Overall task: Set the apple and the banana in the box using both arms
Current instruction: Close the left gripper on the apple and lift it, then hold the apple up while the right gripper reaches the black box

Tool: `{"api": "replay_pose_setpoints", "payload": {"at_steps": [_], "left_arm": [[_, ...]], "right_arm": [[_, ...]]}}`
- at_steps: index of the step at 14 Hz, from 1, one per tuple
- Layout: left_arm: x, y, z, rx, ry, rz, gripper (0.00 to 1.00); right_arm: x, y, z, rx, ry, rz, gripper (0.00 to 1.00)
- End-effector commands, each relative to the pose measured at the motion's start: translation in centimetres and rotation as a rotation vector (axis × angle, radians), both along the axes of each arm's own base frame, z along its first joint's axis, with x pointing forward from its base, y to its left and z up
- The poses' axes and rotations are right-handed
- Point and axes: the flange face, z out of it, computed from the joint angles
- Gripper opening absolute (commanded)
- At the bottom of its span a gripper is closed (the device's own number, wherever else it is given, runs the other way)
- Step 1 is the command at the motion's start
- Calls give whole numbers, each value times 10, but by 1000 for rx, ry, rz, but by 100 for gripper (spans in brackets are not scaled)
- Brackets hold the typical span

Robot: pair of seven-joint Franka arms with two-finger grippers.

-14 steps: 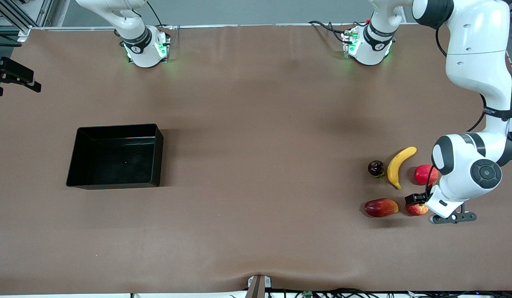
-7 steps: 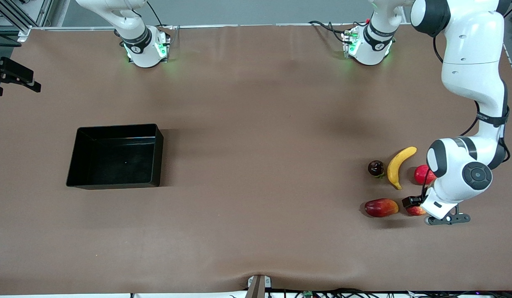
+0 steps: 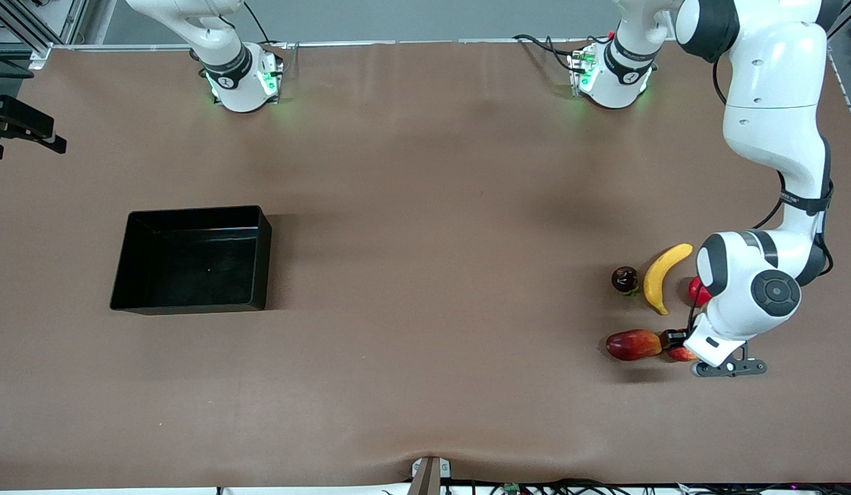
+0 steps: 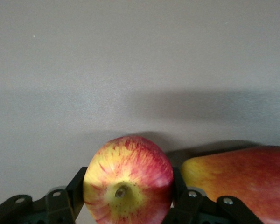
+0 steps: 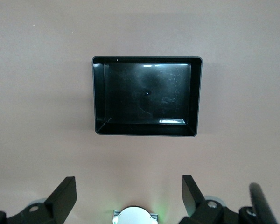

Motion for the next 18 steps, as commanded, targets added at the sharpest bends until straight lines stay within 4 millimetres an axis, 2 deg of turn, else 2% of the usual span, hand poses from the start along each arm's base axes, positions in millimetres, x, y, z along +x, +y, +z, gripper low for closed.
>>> {"api": "replay_pose_setpoints", "payload": {"at_steps": [1,3,6,8,11,12,13,14,17,18], "left_arm": [[-8,-18,68,-15,51,-1,0],[-17,-42,105,-13,86,-29,0],[-35,-75,149,-14,138,-44,0],[-47,-99,168,-12,165,-34,0],[-61,-133,188,-20,178,41,0],[-65,-145,190,-18,178,51,0],[-69,-154,193,-17,185,65,0],[-71,-156,198,-19,181,84,0],[-76,-172,207,-34,174,58,0],[-78,-175,205,-31,185,51,0]], "right_arm": [[-5,-3,0,9,5,-16,100],[-5,-3,0,9,5,-16,100],[-4,-3,0,14,3,-17,100],[17,-4,-32,12,59,-18,100],[20,-11,-37,7,67,-25,100],[25,-15,-48,3,85,-32,100],[36,-16,-68,-2,120,-33,100],[41,-17,-79,-18,139,-33,100],[65,-23,-139,-37,242,-33,100],[71,-33,-158,-39,272,-46,100]]}}
